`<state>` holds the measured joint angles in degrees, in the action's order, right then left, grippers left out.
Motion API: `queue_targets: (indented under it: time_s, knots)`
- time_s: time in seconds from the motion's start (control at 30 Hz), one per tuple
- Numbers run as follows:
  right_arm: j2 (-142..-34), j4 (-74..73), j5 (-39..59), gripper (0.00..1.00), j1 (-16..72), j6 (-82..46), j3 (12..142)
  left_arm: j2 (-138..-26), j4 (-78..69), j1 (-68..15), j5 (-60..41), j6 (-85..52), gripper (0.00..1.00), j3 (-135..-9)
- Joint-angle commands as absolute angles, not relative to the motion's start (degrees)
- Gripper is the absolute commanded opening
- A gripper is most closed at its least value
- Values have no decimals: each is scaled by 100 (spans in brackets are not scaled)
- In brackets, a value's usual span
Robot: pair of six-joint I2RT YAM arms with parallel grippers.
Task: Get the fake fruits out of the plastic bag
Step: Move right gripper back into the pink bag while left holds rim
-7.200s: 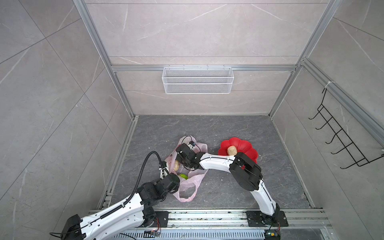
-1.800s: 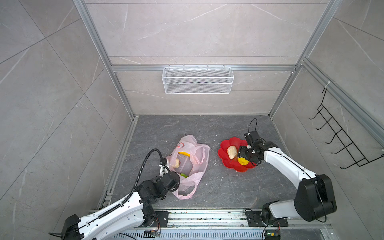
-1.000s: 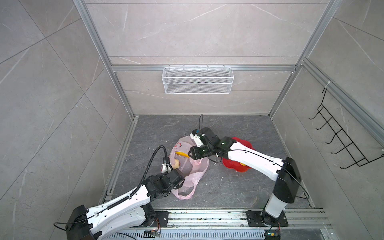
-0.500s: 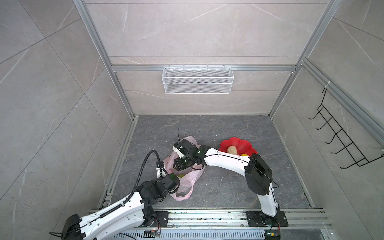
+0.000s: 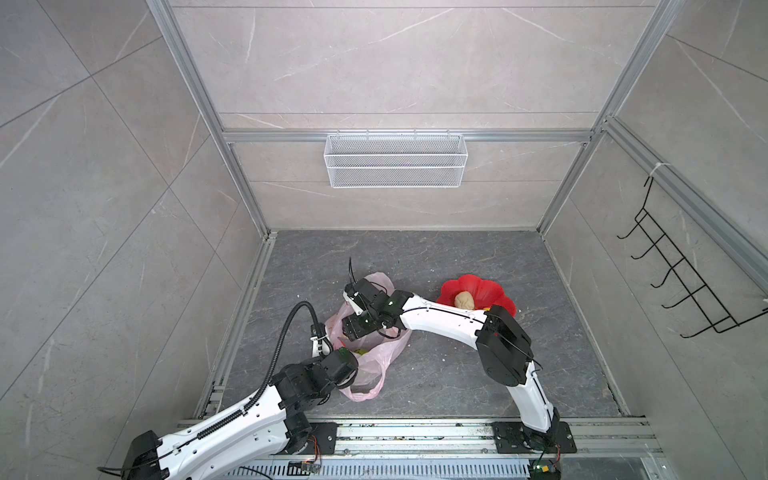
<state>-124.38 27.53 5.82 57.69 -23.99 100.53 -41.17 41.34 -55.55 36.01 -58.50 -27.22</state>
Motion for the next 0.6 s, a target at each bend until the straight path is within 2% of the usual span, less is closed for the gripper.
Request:
queue_targets:
  time_s: [0.0,0.57]
  knots:
    - [-12681,2783,412,75,5783,-1930,10293,-3997,4104,-5524,3831,-5844,0,-2617]
    - [-13232,2577,532,77,5783,-1705,10826,-3771,3942,-5511,3808,-5776,0,-2463]
